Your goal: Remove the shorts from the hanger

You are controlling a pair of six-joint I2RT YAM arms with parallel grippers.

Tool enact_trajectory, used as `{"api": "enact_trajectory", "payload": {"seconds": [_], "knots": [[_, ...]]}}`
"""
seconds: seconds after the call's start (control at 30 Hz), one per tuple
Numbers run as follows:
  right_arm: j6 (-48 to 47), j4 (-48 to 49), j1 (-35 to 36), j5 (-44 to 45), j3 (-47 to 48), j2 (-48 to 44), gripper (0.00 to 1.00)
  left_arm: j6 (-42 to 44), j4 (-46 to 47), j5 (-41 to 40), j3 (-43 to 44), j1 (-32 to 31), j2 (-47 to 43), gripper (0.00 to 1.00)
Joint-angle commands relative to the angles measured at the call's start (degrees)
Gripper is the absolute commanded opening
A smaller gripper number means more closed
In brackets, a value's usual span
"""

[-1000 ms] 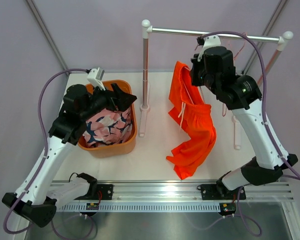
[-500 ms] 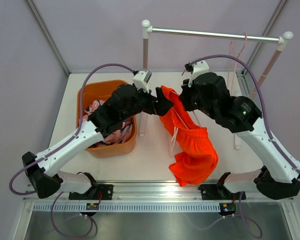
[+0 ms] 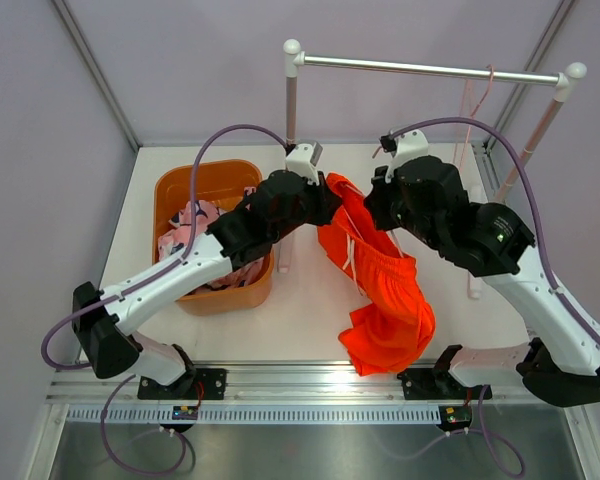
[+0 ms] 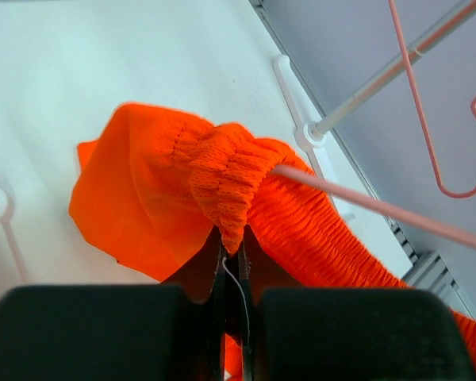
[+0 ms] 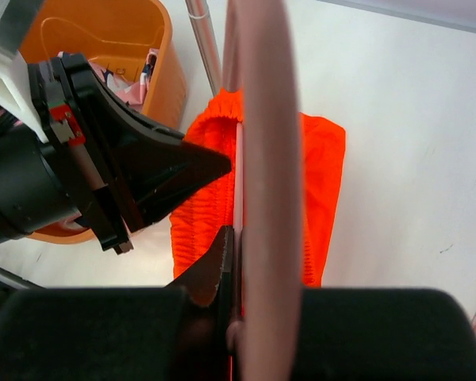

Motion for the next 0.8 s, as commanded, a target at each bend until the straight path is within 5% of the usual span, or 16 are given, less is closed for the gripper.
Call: {"api": "enact_trajectory", "payload": {"seconds": [0.0, 0.27, 0.63, 0.77], "knots": [[1.3, 1.2, 2.0, 1.0, 0.4, -2.1, 0.00, 2.4, 1.8, -8.3, 5.1, 0.5, -0.3, 0.00], [2.5, -0.9, 7.0, 5.1, 1.4, -3.7, 0.00, 3.8, -6.3, -20.4, 11.2, 2.0, 4.6, 0.00], [3.0, -1.5, 8.6, 5.8, 1.0, -7.4, 0.00, 3.5, -6.4, -13.9, 9.9, 7.3, 8.5, 0.00], [2.4, -0.6, 8.5, 9.1, 0.7, -7.5, 0.00, 3.2, -4.1, -4.5, 8.1, 7.1, 9.0, 0.00]]}}
